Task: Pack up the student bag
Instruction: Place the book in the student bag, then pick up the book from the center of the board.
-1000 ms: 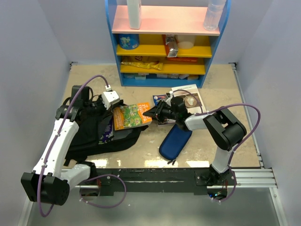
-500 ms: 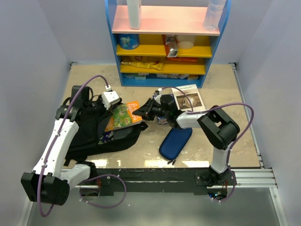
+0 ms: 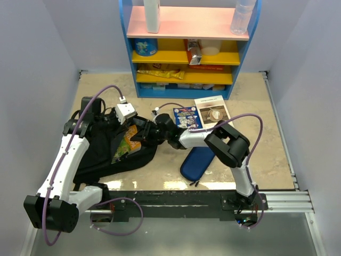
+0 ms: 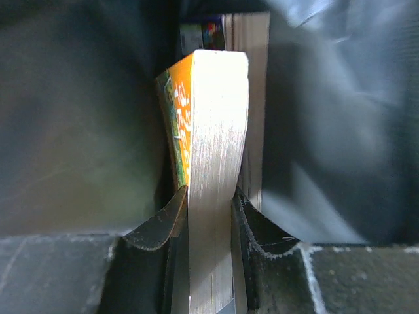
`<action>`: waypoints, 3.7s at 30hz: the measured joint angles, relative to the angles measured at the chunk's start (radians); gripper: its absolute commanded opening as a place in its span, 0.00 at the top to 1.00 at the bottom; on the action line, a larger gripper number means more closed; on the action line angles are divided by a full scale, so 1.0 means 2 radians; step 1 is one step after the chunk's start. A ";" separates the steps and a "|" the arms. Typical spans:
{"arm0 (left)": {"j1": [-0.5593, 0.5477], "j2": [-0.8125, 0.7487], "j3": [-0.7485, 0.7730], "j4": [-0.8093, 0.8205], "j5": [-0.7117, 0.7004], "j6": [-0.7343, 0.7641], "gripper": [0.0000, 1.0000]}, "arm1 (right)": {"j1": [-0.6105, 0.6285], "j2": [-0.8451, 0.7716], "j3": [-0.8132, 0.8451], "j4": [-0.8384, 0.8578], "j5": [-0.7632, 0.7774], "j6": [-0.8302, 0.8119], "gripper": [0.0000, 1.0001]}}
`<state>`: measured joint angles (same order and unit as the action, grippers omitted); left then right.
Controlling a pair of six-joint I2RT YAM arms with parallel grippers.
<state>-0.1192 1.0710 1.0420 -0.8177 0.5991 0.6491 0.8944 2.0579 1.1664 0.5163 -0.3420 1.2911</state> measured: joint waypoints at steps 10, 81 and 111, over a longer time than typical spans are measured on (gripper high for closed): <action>0.000 0.000 0.003 -0.002 0.001 0.000 1.00 | 0.042 0.060 0.096 -0.057 -0.003 -0.047 0.49; -0.001 0.004 0.005 -0.008 0.001 0.013 1.00 | -0.123 -0.247 -0.170 -0.373 0.273 -0.034 0.01; -0.003 0.004 0.005 -0.008 0.001 0.013 1.00 | -0.145 -0.181 -0.083 -0.371 0.322 -0.022 0.06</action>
<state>-0.1257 1.0786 1.0523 -0.8337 0.6014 0.6750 0.6041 1.6962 1.0008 -0.2249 0.3019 1.2469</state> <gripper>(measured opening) 0.058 0.941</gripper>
